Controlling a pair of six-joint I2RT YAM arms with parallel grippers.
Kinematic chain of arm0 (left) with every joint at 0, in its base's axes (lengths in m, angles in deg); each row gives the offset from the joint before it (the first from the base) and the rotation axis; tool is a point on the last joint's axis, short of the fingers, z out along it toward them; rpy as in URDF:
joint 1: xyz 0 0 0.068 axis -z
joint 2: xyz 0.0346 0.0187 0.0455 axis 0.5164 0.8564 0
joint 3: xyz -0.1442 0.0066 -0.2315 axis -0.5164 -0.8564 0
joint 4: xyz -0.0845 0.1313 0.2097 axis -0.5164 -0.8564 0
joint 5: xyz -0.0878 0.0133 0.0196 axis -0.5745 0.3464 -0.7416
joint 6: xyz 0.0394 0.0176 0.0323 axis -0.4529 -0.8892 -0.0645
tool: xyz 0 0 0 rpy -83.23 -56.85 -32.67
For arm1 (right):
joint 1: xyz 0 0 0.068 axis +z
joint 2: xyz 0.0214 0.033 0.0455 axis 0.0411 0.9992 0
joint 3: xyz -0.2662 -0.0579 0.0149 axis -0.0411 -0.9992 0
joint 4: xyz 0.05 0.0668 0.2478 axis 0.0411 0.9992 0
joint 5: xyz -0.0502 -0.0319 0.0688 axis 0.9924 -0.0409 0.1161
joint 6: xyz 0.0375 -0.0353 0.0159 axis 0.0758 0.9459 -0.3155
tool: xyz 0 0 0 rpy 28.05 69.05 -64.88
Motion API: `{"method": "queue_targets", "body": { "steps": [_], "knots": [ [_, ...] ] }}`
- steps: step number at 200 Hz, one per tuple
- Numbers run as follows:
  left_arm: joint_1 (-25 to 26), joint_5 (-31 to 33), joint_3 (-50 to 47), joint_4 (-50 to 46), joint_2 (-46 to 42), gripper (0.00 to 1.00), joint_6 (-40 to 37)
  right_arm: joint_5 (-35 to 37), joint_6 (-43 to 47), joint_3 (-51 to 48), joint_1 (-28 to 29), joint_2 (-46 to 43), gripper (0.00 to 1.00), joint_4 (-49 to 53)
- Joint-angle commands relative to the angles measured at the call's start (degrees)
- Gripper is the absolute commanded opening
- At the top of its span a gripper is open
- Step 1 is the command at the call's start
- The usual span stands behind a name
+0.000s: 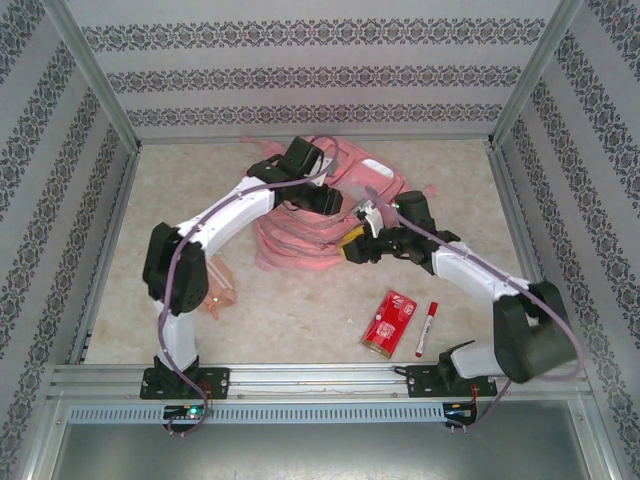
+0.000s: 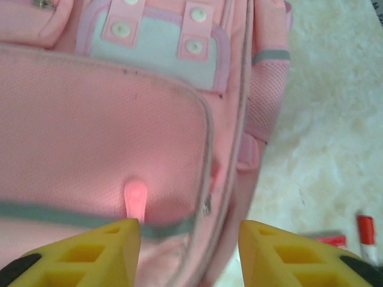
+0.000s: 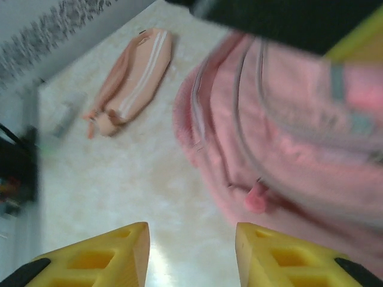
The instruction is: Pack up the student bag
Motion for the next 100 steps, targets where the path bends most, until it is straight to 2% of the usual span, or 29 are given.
{"method": "queue_targets", "body": {
  "steps": [1, 25, 46, 70, 100],
  "knots": [
    [-0.61, -3.68, -5.92, -3.91, -7.09, 0.47, 8.51, 6.78, 27.48, -1.94, -0.32, -1.31, 0.48, -3.36],
    [-0.49, -7.05, -16.67, 1.11, -11.43, 0.47, 19.21, 8.97, 44.92, 3.35, -0.99, 4.84, 0.55, -1.25],
    [-0.19, -9.34, -25.18, 8.07, -13.69, 0.47, 25.54, 9.93, 50.55, 9.87, -1.5, 10.2, 0.61, 1.92],
    [-0.17, -8.57, -29.19, 10.16, -15.89, 0.47, 26.79, 11.91, 57.95, 17.0, -0.92, 16.38, 0.64, 8.74],
    [-0.17, -7.06, -30.81, 10.97, -18.44, 0.49, 26.39, 15.56, 61.14, 21.58, 1.71, 22.22, 0.64, 10.75]
  ]
}}
